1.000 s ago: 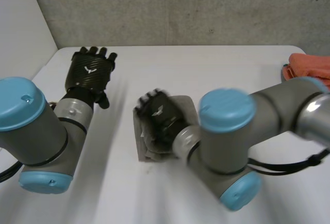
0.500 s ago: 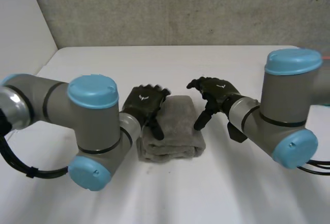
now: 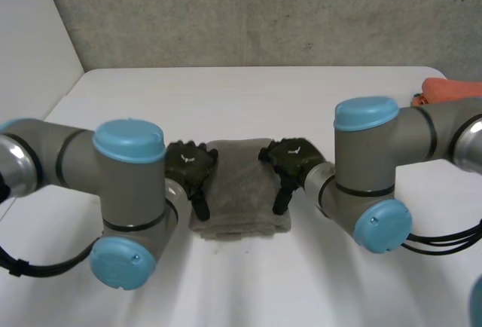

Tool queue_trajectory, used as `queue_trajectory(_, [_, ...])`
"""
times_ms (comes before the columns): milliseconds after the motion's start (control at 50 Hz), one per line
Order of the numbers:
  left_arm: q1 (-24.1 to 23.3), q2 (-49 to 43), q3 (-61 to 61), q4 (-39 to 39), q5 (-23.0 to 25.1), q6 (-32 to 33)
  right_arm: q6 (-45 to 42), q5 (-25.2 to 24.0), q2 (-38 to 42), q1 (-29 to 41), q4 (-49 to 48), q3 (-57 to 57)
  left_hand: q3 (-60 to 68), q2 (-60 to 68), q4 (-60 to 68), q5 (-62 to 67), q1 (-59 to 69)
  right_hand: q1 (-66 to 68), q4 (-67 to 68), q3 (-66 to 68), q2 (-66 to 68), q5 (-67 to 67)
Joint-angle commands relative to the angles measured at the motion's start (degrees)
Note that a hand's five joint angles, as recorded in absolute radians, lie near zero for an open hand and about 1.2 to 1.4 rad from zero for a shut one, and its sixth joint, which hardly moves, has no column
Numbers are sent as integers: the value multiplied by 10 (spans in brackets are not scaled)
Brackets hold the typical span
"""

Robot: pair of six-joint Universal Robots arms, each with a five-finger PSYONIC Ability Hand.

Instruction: Fold the laundry.

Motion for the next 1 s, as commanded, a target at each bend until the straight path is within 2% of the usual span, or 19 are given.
queue_trajectory(20, [3, 74, 7, 3, 43, 21, 1, 11, -92, -1, -31, 54, -10, -5, -6, -16, 2, -9, -34, -23, -28, -38])
queue_trajectory(200, [32, 182, 31, -25, 220, 14, -9, 51, -207, 18, -172, 217, -1, 3, 2, -8, 10, -9, -34, -23, -28, -38])
queue_trajectory(380, [66, 186, 81, -121, 312, -41, -39, 53, -178, 89, -263, 305, 6, 10, 9, -1, 17, -9, -34, -23, -28, -38])
queue_trajectory(580, [72, 180, 79, -123, 321, -53, -103, 53, -87, 100, -299, 277, 4, 8, 7, -3, 15, -9, -34, -23, -28, -38])
queue_trajectory(640, [72, 180, 76, -122, 321, -53, -109, 54, -64, 99, -300, 258, 4, 8, 7, -3, 15, 61, 36, 47, 42, 31])
queue_trajectory(720, [73, 179, 75, -122, 321, -53, -110, 54, -48, 99, -308, 237, 2, 6, 5, -4, 14, 141, 116, 127, 122, 112])
queue_trajectory(1000, [72, 179, 71, -120, 321, -55, -138, 57, -9, 99, -318, 189, 2, 6, 5, -4, 14, 199, 174, 185, 180, 170])
